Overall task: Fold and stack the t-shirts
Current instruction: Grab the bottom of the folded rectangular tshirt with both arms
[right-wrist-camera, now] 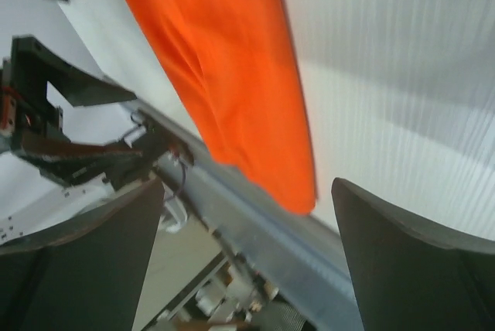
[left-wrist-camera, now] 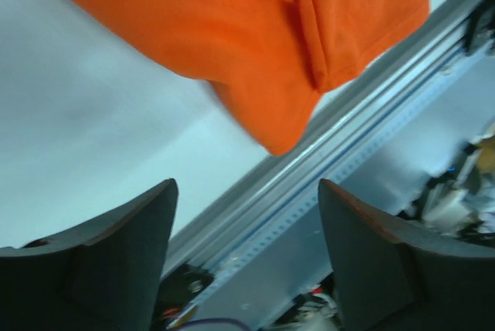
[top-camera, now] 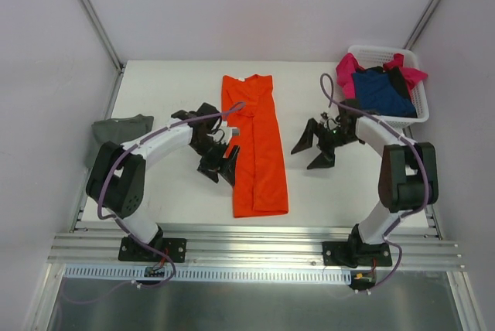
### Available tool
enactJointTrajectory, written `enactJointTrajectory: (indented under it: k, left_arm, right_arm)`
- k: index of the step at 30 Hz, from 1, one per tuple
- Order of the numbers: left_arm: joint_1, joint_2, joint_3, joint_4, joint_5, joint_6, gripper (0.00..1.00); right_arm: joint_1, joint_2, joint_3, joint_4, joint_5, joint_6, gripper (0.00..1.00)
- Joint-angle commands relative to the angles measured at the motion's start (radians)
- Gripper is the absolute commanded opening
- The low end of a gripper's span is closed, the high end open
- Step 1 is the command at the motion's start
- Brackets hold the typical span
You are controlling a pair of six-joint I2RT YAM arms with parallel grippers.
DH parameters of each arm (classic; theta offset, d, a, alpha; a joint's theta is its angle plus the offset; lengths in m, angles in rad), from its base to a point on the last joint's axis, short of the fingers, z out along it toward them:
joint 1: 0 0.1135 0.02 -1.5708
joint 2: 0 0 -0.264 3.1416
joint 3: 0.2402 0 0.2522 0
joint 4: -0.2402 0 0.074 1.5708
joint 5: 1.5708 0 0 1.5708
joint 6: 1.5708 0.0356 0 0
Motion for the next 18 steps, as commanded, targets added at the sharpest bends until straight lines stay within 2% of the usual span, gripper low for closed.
enactJointTrajectory:
  k: [1,3,4,7,12,18]
  left_arm:
    - [-0.013,-0.099,-0.128,0.104,0.18,-0.241,0.71]
    - [-0.013,-0.124,-0.234,0.178,0.236,-0.318,0.63]
    - [-0.014,-0.132,-0.262,0.239,0.256,-0.366,0.61]
    - [-0.014,-0.127,-0.314,0.276,0.255,-0.394,0.6]
    - [-0.013,-0.074,-0.317,0.313,0.251,-0.409,0.59]
    - [-0.004,-0.029,-0.363,0.373,0.228,-0.434,0.58]
  right_arm:
    - [0.037,-0.137,-0.19,0.016,-0.074,0.106,0.93]
    - [0.054,-0.194,-0.324,0.074,-0.07,0.139,0.91]
    - [0.062,-0.205,-0.365,0.099,-0.071,0.162,0.87]
    - [0.103,-0.231,-0.5,0.213,-0.091,0.262,0.79]
    - [0.143,-0.225,-0.59,0.326,-0.062,0.288,0.73]
    - [0.154,-0.193,-0.594,0.378,-0.028,0.282,0.69]
